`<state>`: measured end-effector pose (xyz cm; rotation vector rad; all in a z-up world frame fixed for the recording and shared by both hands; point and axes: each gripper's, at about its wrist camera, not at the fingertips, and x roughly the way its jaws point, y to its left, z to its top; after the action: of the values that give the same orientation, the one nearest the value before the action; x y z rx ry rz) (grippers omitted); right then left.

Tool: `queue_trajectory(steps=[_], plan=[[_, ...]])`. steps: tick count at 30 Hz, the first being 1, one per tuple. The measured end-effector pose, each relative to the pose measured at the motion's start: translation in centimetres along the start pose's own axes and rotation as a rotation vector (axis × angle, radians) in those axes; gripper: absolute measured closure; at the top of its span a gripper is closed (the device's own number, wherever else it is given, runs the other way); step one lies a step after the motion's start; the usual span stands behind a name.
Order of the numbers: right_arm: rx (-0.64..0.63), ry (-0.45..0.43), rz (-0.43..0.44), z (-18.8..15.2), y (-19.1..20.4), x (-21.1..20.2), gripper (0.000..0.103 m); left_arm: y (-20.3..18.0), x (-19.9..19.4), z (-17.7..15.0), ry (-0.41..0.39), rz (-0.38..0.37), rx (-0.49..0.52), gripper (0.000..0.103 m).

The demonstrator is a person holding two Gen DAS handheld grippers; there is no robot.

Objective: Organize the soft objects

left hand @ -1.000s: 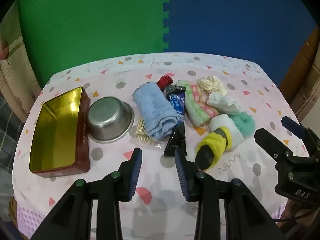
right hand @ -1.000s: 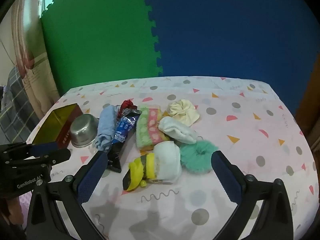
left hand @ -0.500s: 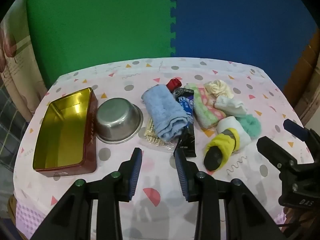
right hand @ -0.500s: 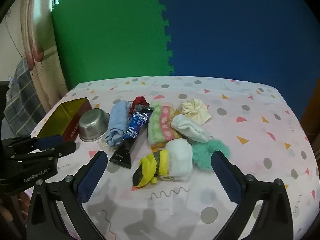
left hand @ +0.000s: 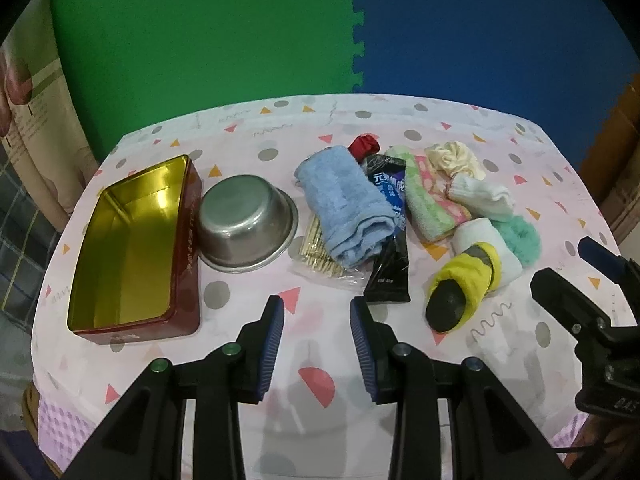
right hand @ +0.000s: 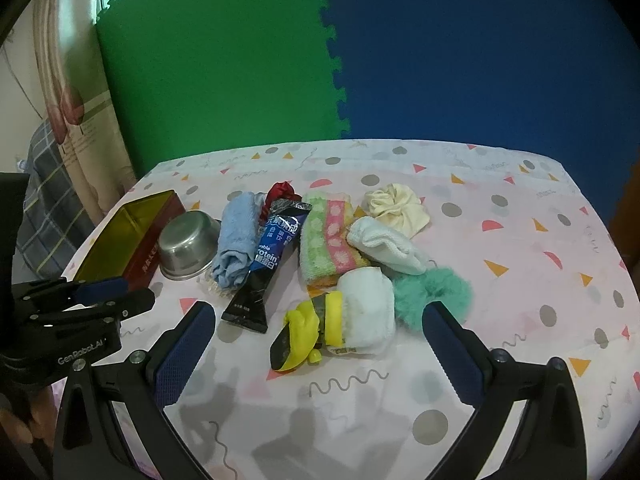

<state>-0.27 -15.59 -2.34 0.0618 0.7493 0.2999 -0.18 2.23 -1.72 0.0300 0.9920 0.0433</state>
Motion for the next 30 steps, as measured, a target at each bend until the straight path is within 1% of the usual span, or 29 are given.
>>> queue_trajectory(steps=[17,30], plan=[[-0.003,0.004,0.003,0.12,0.07,0.25,0.000,0.10,0.87,-0.11,0.040,0.015,-0.008,0.068],[-0.005,0.005,0.002,0.32,-0.03,0.41,0.000,0.17,1.03,0.19,0.040,0.019,-0.010,0.068]])
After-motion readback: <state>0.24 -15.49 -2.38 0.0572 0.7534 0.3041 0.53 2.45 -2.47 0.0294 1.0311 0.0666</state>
